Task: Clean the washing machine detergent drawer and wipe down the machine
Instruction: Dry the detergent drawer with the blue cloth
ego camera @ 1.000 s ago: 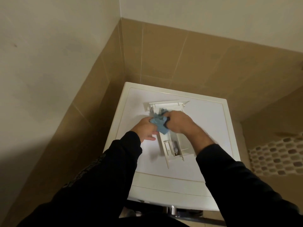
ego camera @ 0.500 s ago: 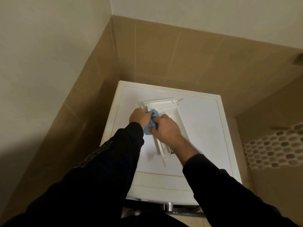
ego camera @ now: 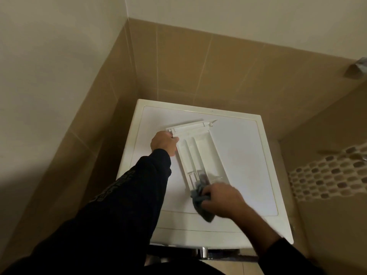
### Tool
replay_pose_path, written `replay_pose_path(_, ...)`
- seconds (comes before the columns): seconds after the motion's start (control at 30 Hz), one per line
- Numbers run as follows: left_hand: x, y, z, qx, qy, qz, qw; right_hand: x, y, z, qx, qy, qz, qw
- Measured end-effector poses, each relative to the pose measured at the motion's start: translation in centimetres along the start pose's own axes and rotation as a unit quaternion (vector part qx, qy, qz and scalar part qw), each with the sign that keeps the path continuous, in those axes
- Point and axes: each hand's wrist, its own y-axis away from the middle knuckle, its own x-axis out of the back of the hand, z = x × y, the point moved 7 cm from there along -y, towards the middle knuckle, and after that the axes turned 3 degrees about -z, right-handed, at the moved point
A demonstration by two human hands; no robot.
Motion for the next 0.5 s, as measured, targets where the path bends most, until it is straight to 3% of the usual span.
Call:
replay_pose_path(0.23, -0.4, -0.9, -0.5, 0.016, -0.007, 0.009, 1.000, 9.6, -4.2, -3.5, 0.052, -0.014, 0.234, 0.971)
replay_pose_path(0.5, -0.6, -1.6, -0.7, 0.039, 0.035, -0.020, 0.998, 7.1, -9.0, -5.5, 0.004, 0.108, 0.147, 0.983)
